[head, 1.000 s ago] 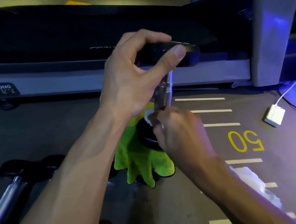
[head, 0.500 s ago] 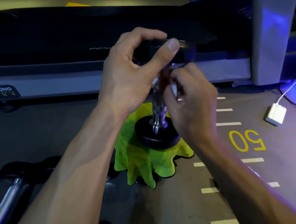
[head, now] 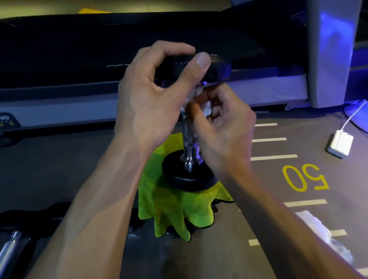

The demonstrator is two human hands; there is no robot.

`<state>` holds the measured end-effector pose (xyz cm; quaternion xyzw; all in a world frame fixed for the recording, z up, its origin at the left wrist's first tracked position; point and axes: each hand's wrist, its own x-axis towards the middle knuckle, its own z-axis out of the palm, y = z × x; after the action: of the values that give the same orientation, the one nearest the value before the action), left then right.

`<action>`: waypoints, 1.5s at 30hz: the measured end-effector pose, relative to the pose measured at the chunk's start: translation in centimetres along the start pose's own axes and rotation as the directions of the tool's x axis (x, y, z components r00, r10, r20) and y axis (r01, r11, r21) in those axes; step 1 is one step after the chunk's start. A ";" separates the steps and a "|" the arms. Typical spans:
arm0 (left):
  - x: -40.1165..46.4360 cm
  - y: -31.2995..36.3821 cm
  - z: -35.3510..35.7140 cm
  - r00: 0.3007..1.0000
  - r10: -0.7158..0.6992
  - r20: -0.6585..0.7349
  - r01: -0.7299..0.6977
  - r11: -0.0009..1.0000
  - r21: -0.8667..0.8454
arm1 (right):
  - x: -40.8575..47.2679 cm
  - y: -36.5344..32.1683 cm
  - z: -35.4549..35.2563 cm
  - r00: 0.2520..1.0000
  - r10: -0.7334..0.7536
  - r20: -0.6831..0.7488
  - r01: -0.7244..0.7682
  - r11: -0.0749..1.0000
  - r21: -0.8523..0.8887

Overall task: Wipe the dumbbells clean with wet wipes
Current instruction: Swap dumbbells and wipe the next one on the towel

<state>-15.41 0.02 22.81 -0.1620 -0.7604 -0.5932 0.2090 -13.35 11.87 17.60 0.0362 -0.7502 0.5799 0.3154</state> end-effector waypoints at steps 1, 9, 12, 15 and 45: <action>0.0 0.0 0.0 1.000 -0.002 0.005 0.002 1.000 0.004 | 0.3 0.1 -0.2 0.999 0.035 0.003 -0.035 0.995 0.096; -0.2 0.1 0.2 1.000 0.003 0.024 -0.002 0.999 -0.040 | 0.6 1.1 -0.1 0.944 0.326 -0.050 -0.290 0.894 0.340; 0.0 0.1 0.2 1.000 0.004 0.006 -0.004 1.000 -0.028 | -0.4 -0.1 0.0 0.988 0.150 -0.037 -0.138 0.964 0.225; 0.4 0.0 0.3 1.000 -0.007 0.013 0.007 1.000 -0.011 | 0.2 -0.9 0.2 1.000 0.011 -0.021 -0.009 0.996 0.090; 0.1 -0.5 -0.9 1.000 -0.027 0.000 0.027 0.995 -0.097 | -5.9 -0.9 0.0 0.897 -0.066 0.438 0.322 0.776 -0.542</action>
<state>-15.60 -1.01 22.63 -0.1611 -0.7328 -0.6322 0.1932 -8.25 9.80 15.30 0.1291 -0.9345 0.2552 0.2119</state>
